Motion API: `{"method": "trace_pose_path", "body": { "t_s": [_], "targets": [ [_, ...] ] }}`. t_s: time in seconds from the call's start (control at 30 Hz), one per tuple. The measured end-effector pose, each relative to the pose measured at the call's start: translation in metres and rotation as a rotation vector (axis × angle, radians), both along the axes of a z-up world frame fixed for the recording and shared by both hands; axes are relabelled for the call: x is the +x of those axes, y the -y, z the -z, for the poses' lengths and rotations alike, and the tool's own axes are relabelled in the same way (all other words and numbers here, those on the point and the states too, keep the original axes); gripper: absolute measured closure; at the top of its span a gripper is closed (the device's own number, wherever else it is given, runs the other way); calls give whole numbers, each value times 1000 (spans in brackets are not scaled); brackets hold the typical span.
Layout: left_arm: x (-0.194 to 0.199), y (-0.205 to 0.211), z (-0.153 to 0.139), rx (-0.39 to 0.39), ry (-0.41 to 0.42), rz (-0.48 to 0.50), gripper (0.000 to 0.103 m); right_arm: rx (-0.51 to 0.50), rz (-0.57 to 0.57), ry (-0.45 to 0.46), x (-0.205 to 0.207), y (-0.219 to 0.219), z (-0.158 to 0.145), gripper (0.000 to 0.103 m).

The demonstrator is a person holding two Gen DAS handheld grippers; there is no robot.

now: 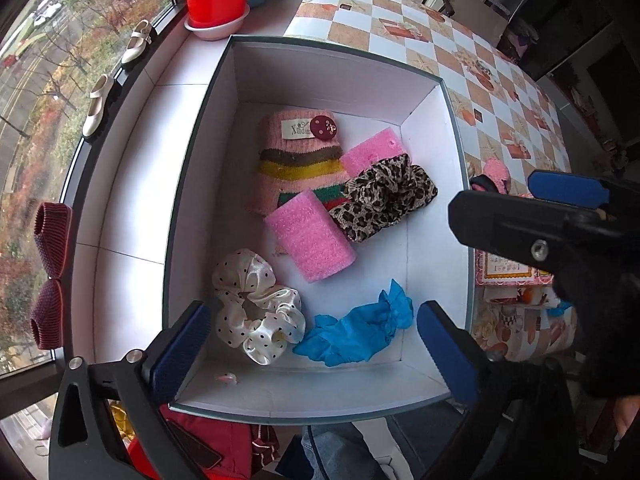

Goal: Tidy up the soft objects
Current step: 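Move both tools back toward the items beside the pink tissue box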

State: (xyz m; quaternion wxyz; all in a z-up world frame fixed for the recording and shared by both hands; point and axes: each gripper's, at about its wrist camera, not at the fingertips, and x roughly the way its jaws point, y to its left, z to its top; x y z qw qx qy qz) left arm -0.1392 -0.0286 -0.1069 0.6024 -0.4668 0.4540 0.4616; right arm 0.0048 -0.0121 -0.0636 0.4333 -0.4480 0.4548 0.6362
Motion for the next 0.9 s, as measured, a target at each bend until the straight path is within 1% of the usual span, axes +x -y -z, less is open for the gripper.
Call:
{"method": "trace_pose_path", "body": {
  "t_s": [0.07,0.33,0.57,0.73,0.9],
  "targets": [
    [0,-1,1,-6,22,-8,0,4,19,-17,5,0,-3,8],
    [1,-3,-4,-14,52,-30,0,0,69,-43,19,2,-15,8],
    [4,-3,-20,3,29,-16,0,5,119,-79,38,7,-30,8],
    [15,-9,-32,20,7,13,0,7,194,-123,67,12,-41,8],
    [33,-18,-45,28,19,58,0,35,277,-153,107,22,-56,8]
  ]
}}
